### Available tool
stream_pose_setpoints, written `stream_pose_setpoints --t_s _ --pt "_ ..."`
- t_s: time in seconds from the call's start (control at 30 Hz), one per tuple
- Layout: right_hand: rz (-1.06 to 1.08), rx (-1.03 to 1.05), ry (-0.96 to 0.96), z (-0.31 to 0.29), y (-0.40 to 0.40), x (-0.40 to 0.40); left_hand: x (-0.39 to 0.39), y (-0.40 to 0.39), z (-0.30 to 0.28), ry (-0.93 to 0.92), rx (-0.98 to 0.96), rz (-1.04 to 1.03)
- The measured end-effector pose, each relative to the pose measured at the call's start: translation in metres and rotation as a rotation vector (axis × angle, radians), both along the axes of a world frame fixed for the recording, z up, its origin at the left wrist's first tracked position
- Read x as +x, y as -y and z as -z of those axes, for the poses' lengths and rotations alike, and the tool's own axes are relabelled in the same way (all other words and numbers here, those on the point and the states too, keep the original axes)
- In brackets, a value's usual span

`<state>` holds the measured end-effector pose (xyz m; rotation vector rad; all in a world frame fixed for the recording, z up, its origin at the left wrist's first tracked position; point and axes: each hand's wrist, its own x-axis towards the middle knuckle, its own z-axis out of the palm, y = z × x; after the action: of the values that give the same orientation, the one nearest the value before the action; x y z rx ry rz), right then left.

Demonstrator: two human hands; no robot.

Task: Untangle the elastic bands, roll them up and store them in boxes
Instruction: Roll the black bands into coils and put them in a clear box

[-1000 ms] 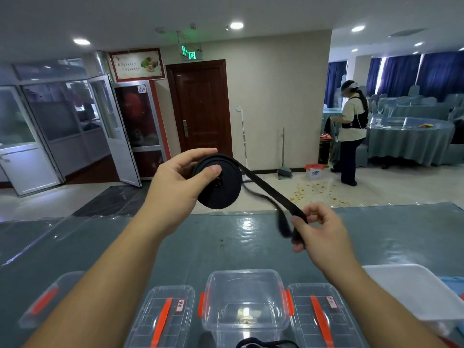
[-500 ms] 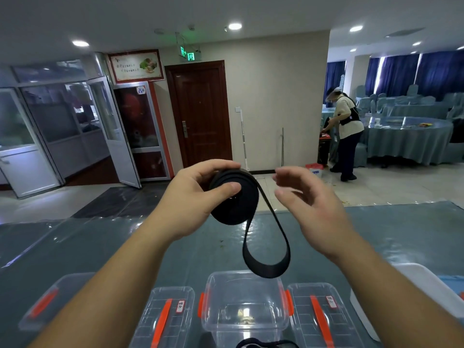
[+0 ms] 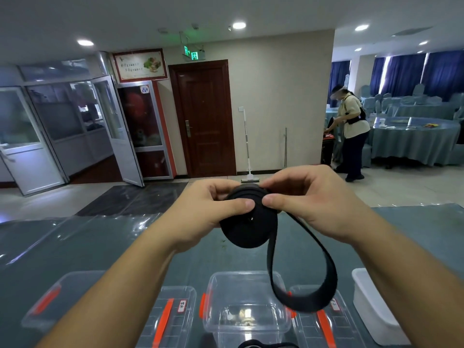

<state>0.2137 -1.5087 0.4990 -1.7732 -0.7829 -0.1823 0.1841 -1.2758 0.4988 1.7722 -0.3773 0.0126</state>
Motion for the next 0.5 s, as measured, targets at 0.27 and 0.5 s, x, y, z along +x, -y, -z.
stream_pose_setpoints --t_s 0.27,0.5 --pt "-0.066 0.182 -0.105 0.012 0.003 0.002 0.006 0.004 0.006 -0.059 -0.235 -0.028" --pt "-0.005 0.328 -0.120 0.010 -0.001 0.004 0.006 0.011 0.002 -0.004 -0.205 -0.088"
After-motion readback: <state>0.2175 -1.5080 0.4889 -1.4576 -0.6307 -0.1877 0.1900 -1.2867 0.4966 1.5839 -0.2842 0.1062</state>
